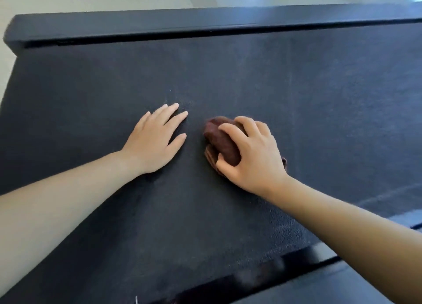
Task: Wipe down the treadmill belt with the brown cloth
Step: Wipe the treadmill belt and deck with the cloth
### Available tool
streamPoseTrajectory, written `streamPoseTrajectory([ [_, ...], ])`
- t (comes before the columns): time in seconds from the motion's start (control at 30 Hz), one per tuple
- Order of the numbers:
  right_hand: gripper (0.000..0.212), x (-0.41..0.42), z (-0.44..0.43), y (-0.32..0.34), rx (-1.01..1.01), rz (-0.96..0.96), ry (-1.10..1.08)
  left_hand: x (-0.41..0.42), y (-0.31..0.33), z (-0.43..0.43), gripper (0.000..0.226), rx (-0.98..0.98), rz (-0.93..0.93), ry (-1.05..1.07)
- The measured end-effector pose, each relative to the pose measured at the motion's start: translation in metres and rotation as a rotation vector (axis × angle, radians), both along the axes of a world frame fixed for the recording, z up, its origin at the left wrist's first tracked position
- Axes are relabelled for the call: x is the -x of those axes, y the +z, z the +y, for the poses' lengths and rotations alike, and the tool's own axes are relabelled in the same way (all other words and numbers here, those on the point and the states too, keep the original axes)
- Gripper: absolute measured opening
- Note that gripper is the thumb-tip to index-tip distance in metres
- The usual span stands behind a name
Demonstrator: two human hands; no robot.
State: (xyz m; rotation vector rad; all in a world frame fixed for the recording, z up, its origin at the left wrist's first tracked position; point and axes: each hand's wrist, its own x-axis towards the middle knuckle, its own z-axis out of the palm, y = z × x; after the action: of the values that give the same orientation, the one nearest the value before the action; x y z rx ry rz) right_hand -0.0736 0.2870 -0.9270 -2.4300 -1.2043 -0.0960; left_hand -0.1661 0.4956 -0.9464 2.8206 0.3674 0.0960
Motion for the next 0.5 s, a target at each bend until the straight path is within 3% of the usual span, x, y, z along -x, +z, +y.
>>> streamPoseTrajectory([
  [0.2,0.054,0.017,0.006,-0.002,0.018,-0.007,0.037,0.060,-0.005,-0.018,0.054,-0.033,-0.009,0.033],
  [0.5,0.052,0.000,0.039,-0.005,0.022,-0.033,0.019,0.065,-0.004,-0.028,0.056,-0.048,-0.032,0.073],
])
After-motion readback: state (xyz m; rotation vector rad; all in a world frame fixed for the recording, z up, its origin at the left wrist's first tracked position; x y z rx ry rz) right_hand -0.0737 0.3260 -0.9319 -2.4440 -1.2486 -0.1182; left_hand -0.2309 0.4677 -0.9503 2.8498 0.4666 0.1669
